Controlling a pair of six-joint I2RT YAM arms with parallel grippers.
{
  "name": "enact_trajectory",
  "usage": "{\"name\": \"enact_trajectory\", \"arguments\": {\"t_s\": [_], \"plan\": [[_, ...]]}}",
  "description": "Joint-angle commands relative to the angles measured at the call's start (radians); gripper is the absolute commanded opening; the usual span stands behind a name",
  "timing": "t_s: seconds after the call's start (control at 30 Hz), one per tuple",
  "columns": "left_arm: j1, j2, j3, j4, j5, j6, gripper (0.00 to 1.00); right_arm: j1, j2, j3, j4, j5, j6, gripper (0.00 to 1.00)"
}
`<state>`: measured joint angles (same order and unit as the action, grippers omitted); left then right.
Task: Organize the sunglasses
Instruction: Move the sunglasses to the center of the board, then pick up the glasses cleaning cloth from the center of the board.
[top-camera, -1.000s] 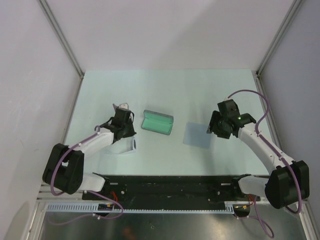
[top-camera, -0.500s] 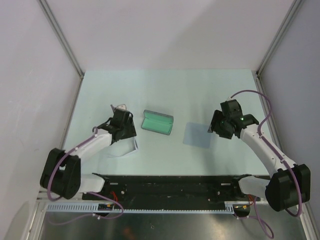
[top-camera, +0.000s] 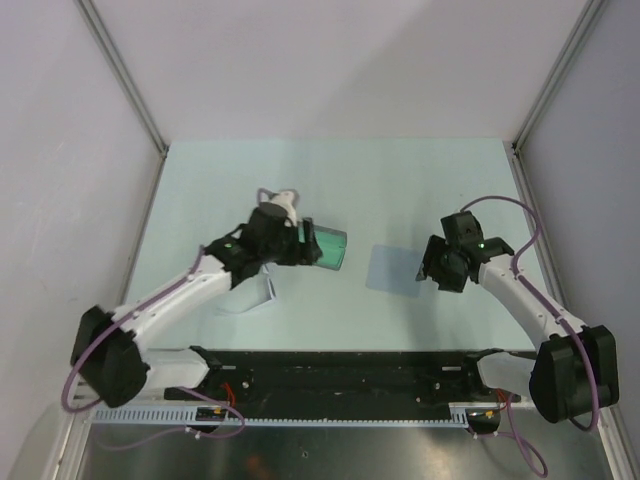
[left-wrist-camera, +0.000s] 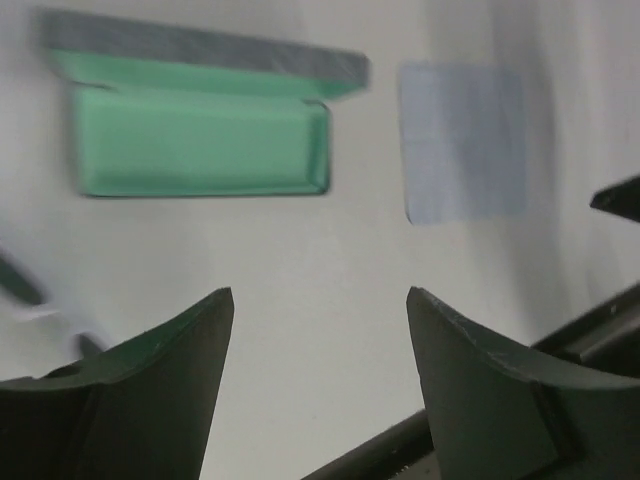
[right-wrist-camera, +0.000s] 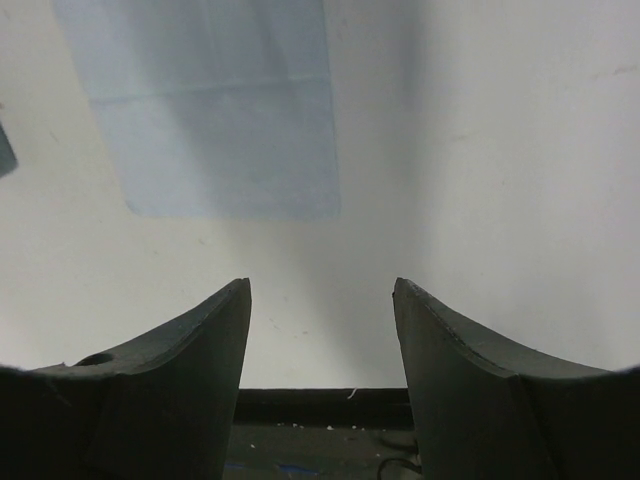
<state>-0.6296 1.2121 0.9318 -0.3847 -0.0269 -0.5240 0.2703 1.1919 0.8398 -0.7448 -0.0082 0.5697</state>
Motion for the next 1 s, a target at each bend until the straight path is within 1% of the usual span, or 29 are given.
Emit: {"name": "enact_trajectory", "arguments": {"t_s": [0.0,0.07,0.1,0.17,0.2,0.33,0.43,0.57,0.63,0.67,0.83,0.87,0.97], "plan": [[-0.099,0.127,0.019,0.058,0.107,-0.073,0.75,-0.005,-0.017,-0.044,0.028,-0.050,0.042,0.63],[-0.116,0.171,0.025,0.101,0.131,-0.090,0.74,-0.005,-0.011,-0.062,0.047,-0.062,0.056,0.62],[-0.131,0.217,0.036,0.119,0.137,-0.088,0.73,-0.005,-0.008,-0.067,0.056,-0.062,0.067,0.61],[-0.147,0.257,0.054,0.155,0.137,-0.070,0.72,-0.006,0.003,-0.073,0.077,-0.050,0.076,0.61],[-0.154,0.298,0.082,0.162,0.136,-0.059,0.72,-0.008,0.006,-0.073,0.090,-0.046,0.078,0.61],[-0.173,0.381,0.166,0.219,0.111,0.007,0.72,-0.026,0.034,-0.071,0.188,-0.016,0.075,0.60],[-0.176,0.452,0.249,0.247,0.108,0.065,0.69,-0.029,0.064,-0.071,0.252,0.043,0.056,0.60],[-0.183,0.567,0.373,0.254,0.105,0.097,0.69,-0.037,0.126,-0.070,0.329,0.091,0.044,0.59],[-0.188,0.613,0.409,0.259,0.101,0.126,0.68,-0.039,0.162,-0.070,0.377,0.112,0.048,0.59],[-0.196,0.660,0.445,0.257,0.087,0.137,0.68,-0.039,0.176,-0.070,0.393,0.116,0.050,0.58],[-0.199,0.785,0.544,0.257,0.030,0.199,0.67,-0.043,0.244,-0.050,0.478,0.149,0.056,0.55],[-0.199,0.820,0.576,0.257,0.000,0.209,0.67,-0.040,0.247,-0.047,0.486,0.160,0.055,0.55],[-0.199,0.862,0.622,0.256,-0.027,0.239,0.66,-0.040,0.264,-0.041,0.518,0.185,0.049,0.54]]}}
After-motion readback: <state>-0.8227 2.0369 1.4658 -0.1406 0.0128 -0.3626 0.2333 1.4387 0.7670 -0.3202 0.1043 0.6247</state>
